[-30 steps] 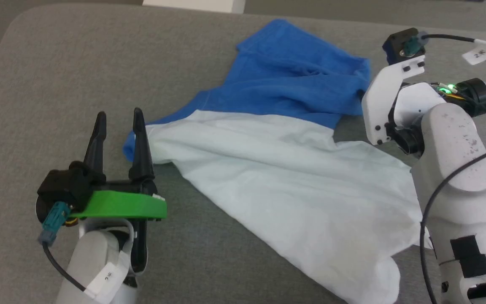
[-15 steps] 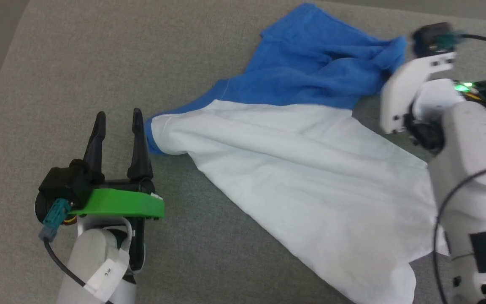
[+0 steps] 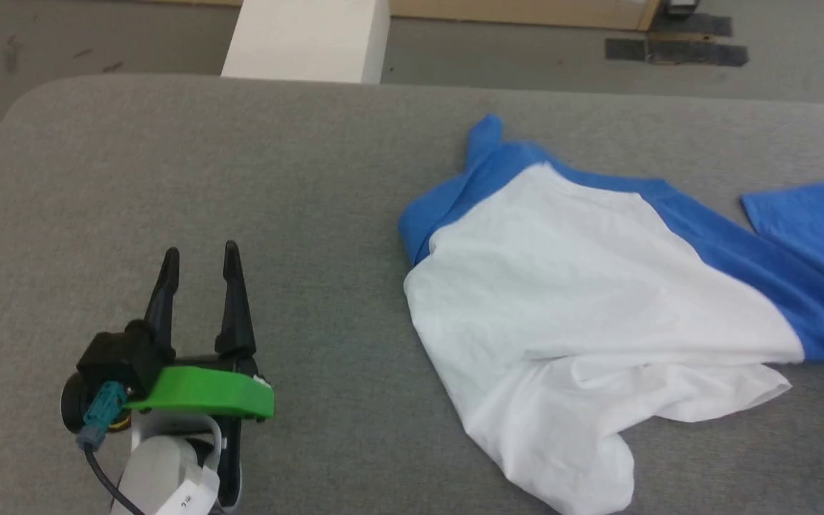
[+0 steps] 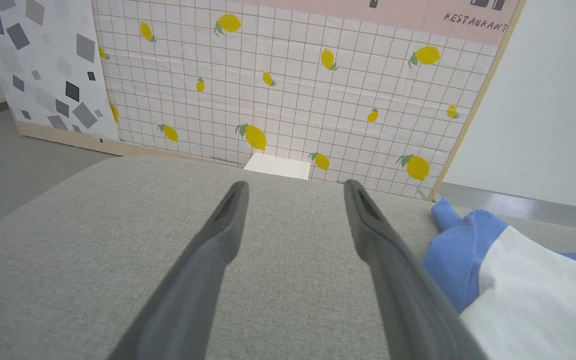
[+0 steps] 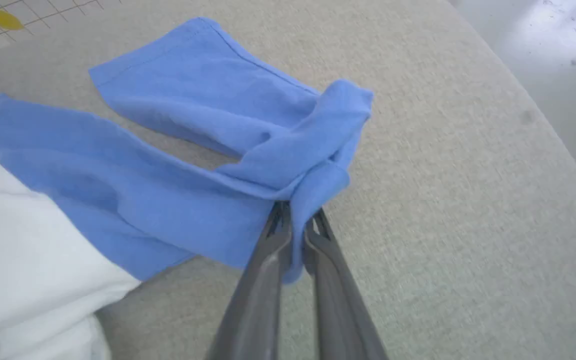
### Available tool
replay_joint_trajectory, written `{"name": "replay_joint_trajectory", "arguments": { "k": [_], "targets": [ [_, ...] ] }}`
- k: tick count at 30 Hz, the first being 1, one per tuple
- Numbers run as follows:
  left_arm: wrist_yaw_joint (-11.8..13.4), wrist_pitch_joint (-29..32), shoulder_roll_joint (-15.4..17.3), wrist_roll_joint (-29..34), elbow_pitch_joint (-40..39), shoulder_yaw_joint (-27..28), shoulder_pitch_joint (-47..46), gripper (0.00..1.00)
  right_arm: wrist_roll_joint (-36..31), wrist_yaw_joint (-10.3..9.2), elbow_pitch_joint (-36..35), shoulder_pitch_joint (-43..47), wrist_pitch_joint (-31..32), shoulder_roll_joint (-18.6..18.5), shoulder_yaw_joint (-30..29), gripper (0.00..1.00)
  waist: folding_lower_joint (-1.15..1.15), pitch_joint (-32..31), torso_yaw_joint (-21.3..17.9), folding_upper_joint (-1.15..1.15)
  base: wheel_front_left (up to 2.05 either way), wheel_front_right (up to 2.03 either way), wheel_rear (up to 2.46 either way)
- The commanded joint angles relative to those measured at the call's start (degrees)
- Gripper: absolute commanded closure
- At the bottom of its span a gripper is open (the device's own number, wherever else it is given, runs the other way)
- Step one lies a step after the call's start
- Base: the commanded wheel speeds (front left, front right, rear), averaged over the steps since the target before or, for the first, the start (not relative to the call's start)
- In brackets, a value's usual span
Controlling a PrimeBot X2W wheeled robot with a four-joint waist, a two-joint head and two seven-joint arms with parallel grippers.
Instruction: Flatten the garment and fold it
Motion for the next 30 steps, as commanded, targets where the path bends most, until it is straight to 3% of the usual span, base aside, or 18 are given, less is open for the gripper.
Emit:
{"name": "replay_joint_trajectory", "arguments": {
  "k": [1,2,3,8,11,14,17,21,25,30],
  "targets": [
    [0.0,-0.3,-0.3,-0.2,0.6,0.1,1.2,0.0,0.5,-0.09,-1.1,2.2,1.1,1.4,-0.3,1.0,0.0,-4.0,-4.0,0.0,0.0,0.0,0.0],
    [0.1,-0.3,-0.3,-0.3,0.7,0.2,1.5,0.0,1.2,-0.09,-1.6,3.3,1.3,1.9,-0.1,0.77,0.0,-4.3,-4.3,0.0,0.0,0.0,0.0],
    [0.1,-0.3,-0.3,-0.4,1.0,0.2,2.0,0.0,2.1,-0.09,-2.3,4.2,0.9,2.2,0.3,0.0,0.0,-4.6,-4.7,0.0,0.0,0.0,0.0],
    [-0.6,0.7,-0.3,-2.1,2.2,-0.5,2.0,0.0,7.4,-0.09,-4.1,4.4,-6.5,2.6,0.8,0.0,0.0,-6.1,-5.4,0.0,0.0,0.0,0.0],
    [-1.9,4.5,0.1,-2.9,2.2,-2.2,-1.6,0.0,9.1,-0.09,-4.8,4.5,-10.7,2.6,1.9,0.0,0.0,-6.3,-5.8,0.0,0.0,0.0,0.0],
    [-2.7,13.4,0.9,-3.5,3.9,-4.5,-6.3,0.0,9.6,-0.09,-5.4,4.5,-12.0,2.6,3.8,0.0,0.0,-5.8,-6.7,0.0,0.0,0.0,0.0],
    [-2.8,28.8,1.4,-4.3,8.4,-7.7,-12.1,0.0,10.3,-0.09,-6.0,4.4,-12.5,2.6,5.5,0.0,0.0,-4.6,-8.0,0.0,0.0,0.0,0.0],
    [-3.2,42.9,1.5,-4.5,12.7,-11.5,-18.9,0.0,11.1,-0.09,-5.8,4.4,-12.6,2.6,7.1,0.0,0.0,-2.0,-10.1,0.0,0.0,0.0,0.0],
    [-3.3,49.7,2.5,-3.2,17.3,-14.0,-22.1,0.0,12.2,-0.09,-4.5,4.1,-13.4,2.6,8.5,0.0,0.0,0.3,-12.4,0.0,0.0,0.0,0.0],
    [-1.3,50.6,4.0,-1.6,21.3,-13.9,-23.4,0.0,12.8,-0.09,-3.4,3.8,-15.0,2.6,9.4,0.0,0.0,2.3,-14.0,0.0,0.0,0.0,0.0]
  ]
}}
